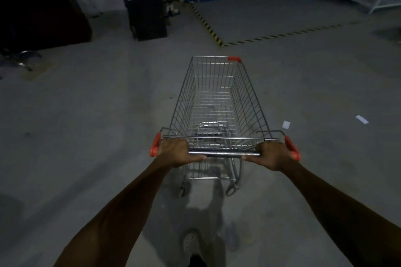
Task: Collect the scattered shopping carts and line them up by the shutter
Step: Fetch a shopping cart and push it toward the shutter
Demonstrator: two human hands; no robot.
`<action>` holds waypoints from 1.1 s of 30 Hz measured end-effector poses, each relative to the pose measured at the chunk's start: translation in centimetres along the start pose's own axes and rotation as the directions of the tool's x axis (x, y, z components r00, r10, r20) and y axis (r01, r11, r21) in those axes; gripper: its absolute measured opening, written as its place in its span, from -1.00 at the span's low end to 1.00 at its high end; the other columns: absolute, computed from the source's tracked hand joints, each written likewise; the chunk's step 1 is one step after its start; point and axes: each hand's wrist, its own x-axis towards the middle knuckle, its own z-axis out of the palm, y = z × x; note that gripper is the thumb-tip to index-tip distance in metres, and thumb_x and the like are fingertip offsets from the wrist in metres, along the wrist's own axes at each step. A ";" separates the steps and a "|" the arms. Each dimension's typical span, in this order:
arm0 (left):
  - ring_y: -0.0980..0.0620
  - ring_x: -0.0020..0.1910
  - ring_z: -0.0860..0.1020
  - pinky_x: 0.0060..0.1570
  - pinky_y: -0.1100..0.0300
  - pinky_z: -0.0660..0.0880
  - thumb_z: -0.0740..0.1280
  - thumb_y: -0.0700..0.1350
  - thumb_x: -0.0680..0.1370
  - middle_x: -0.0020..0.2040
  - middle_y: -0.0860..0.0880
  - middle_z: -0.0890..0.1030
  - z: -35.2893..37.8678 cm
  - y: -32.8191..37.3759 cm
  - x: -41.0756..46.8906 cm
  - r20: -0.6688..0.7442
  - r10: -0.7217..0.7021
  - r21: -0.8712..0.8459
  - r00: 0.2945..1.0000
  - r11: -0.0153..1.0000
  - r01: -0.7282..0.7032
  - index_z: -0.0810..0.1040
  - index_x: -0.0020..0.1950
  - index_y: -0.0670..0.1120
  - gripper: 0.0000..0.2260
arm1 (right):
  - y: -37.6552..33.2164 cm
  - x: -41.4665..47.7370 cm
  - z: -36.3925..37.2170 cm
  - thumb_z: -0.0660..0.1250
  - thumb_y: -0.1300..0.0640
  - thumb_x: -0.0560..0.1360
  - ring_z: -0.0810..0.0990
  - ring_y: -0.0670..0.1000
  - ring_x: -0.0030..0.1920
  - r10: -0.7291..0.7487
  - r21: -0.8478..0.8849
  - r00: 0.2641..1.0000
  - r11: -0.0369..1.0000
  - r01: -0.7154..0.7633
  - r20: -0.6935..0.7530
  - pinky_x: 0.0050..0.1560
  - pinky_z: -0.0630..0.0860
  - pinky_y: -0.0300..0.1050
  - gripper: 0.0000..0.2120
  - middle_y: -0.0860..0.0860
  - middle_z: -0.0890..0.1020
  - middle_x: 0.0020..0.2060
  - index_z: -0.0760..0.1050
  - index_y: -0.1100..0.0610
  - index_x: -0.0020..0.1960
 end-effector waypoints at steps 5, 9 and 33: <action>0.02 -0.15 0.58 0.14 0.01 0.46 -0.12 0.55 0.47 -0.19 0.00 0.63 -1.1 0.8 7.1 -0.059 0.036 -0.072 0.998 0.997 -0.040 0.62 -0.16 -0.03 -0.22 | 3.0 1.8 -1.5 -0.27 -0.64 0.38 0.55 -0.10 -0.33 0.233 0.205 0.951 0.960 -0.191 -0.205 -0.20 0.51 -0.09 -0.15 -0.08 0.57 -0.38 0.52 -0.03 -0.28; -0.05 -0.06 0.59 0.15 -0.05 0.48 -0.17 0.49 0.51 -0.11 -0.05 0.62 -2.1 1.8 12.0 -0.132 0.115 -0.131 0.985 0.983 -0.132 0.49 -0.13 -0.01 -0.32 | 4.9 4.0 -0.8 -0.08 -0.43 0.49 0.62 0.14 -0.19 0.386 0.085 0.845 0.920 -0.383 -0.370 -0.22 0.42 -0.07 -0.34 0.03 0.63 -0.28 0.54 0.04 -0.26; -0.15 0.54 0.20 0.46 -0.36 0.04 -0.31 0.62 0.34 0.54 -0.09 0.31 -11.1 20.8 46.7 -0.111 0.242 0.147 0.964 0.963 -0.225 0.35 0.50 0.08 -0.01 | 35.0 18.4 -7.4 -0.22 -0.54 0.44 0.28 0.25 0.43 0.718 0.083 0.657 0.687 -0.721 -0.231 0.35 0.22 0.28 -0.12 0.15 0.47 0.36 0.67 -0.01 0.13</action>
